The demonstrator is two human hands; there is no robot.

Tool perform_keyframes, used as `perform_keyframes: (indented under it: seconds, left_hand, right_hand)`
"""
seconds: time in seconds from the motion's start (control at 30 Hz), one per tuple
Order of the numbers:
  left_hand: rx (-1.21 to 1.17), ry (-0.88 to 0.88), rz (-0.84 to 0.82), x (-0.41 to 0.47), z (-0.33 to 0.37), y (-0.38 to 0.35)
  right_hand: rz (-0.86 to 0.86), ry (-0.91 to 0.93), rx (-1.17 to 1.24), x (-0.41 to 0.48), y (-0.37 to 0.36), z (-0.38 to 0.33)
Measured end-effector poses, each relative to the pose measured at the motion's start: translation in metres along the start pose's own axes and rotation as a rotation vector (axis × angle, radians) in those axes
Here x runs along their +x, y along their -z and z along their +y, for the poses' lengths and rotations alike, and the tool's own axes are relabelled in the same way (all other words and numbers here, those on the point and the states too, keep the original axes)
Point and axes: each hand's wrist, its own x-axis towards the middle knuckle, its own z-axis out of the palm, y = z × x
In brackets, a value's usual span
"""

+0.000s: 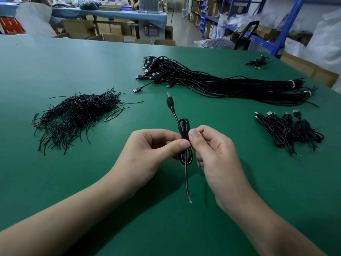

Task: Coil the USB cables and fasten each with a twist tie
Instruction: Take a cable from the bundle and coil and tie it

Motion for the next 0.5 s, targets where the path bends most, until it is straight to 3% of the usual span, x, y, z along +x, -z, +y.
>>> perform_keyframes:
  seconds: [0.2,0.33,0.4,0.5]
  left_hand:
    - [0.686,-0.652,0.151,-0.002,-0.001,0.009]
    - [0.975,-1.002,0.204,0.006,-0.004,0.018]
    - [0.976,-0.98,0.21,0.007,-0.004,0.017]
    - [0.764,-0.698,0.189,0.003,-0.003,0.014]
  right_hand:
    - [-0.076,-0.354,0.479,-0.004,-0.005,-0.005]
    - [-0.1,-0.386,0.538,-0.005,-0.004,-0.003]
    - [-0.095,-0.341,0.483,-0.005,-0.004,-0.004]
    - [-0.039,-0.21,0.337,-0.001,0.002,-0.006]
